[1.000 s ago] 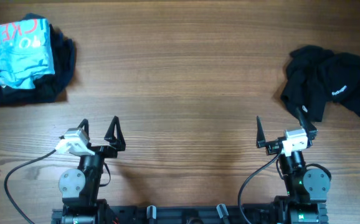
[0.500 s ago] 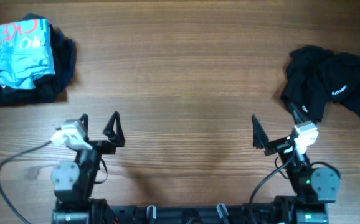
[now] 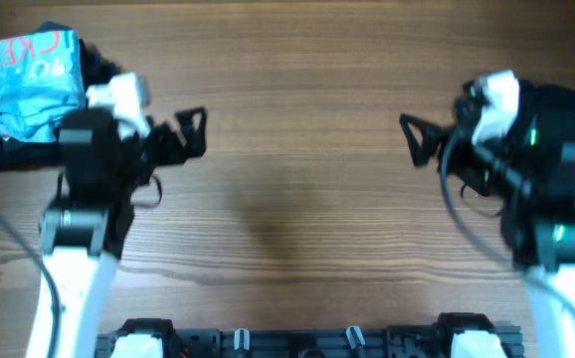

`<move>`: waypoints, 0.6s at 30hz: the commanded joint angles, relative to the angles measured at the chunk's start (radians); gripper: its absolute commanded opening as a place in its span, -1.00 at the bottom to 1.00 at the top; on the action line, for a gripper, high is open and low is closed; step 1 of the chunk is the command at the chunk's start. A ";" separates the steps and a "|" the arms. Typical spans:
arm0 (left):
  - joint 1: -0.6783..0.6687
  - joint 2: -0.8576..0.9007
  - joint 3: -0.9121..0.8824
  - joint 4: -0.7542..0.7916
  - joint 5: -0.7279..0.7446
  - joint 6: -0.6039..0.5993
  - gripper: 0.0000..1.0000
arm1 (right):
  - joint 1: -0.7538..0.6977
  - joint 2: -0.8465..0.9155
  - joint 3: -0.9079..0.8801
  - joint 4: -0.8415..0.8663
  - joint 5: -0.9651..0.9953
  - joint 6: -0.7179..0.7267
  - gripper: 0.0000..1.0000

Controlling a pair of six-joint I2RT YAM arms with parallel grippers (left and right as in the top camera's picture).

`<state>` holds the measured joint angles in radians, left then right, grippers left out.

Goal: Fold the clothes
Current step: 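Reach the right gripper toward the black garment on the right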

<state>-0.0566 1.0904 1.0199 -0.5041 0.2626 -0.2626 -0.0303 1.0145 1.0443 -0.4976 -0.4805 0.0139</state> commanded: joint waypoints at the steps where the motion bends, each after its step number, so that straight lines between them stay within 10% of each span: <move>1: -0.079 0.178 0.232 -0.152 -0.021 0.054 0.99 | -0.005 0.159 0.212 -0.063 -0.097 -0.052 0.99; 9: -0.158 0.379 0.326 -0.226 -0.008 0.039 0.99 | -0.005 0.256 0.250 -0.070 -0.153 -0.025 1.00; 18: -0.173 0.456 0.327 -0.210 0.089 0.039 0.99 | -0.127 0.375 0.274 -0.233 0.328 0.105 0.99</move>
<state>-0.2211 1.5482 1.3308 -0.7448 0.2882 -0.2375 -0.0753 1.3273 1.2804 -0.7074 -0.3309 0.0662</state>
